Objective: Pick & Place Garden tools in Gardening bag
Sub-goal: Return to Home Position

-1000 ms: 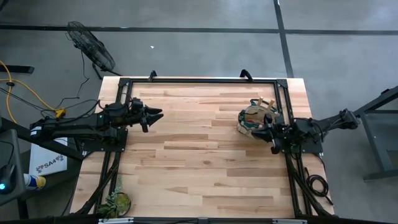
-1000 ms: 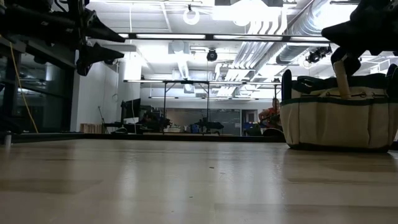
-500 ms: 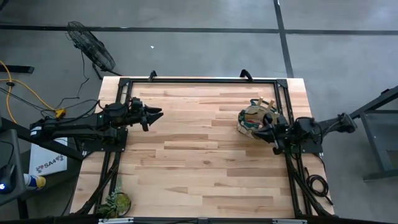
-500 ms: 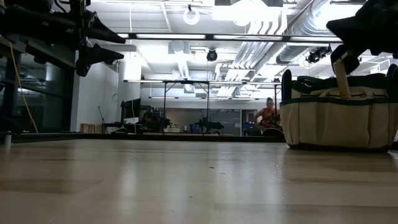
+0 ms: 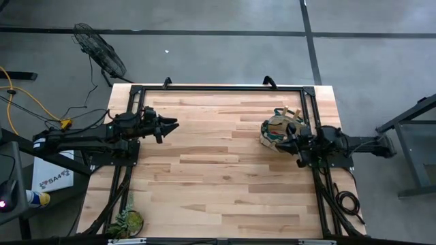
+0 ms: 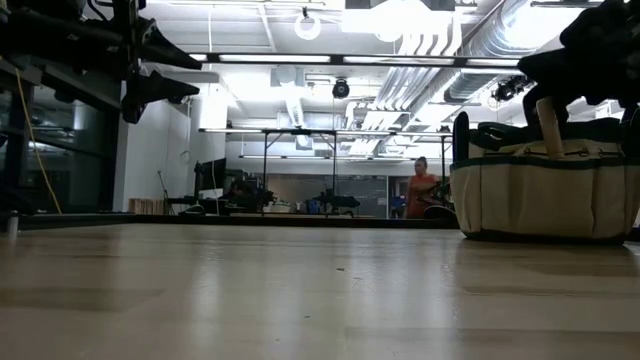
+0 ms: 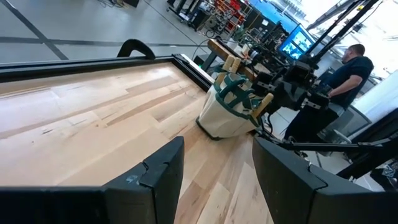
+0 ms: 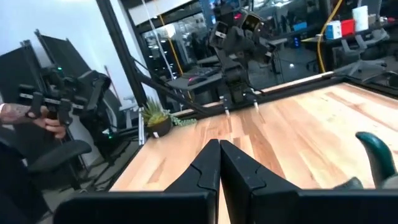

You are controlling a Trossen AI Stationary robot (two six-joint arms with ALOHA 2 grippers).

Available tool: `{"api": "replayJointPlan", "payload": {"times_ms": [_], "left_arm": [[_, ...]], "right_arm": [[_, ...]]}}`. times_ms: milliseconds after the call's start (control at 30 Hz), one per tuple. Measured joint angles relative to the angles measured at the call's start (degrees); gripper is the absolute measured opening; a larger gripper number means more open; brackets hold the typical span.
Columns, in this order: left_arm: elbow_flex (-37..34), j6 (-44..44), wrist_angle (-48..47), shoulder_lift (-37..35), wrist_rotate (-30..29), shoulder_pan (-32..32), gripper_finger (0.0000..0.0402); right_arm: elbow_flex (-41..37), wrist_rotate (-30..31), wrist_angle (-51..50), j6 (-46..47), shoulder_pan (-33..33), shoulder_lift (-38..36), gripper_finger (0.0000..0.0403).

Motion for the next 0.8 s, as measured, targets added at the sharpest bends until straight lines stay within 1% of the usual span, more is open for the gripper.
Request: {"api": "replayJointPlan", "payload": {"times_ms": [133, 267, 367, 800], "left_arm": [[0.0, 0.0, -1.8, 0.0, 0.1, 0.0, 0.0187], [0.0, 0.0, -3.0, 0.0, 0.6, 0.0, 0.0187], [0.0, 0.0, -3.1, 0.0, 1.6, 0.0, 0.0187], [0.0, 1.3, -3.0, 0.0, 1.6, 0.0, 0.0187]], "right_arm": [[0.0, -4.4, 0.7, -0.1, -4.5, 0.0, 0.0002], [0.0, -6.9, 0.6, -0.3, -7.9, 0.0, 0.0002], [0.0, -8.1, 0.7, -0.3, -9.4, 0.0, 0.0002], [-0.1, -8.2, 0.6, -0.2, -10.3, 0.0, 0.0003]]}}
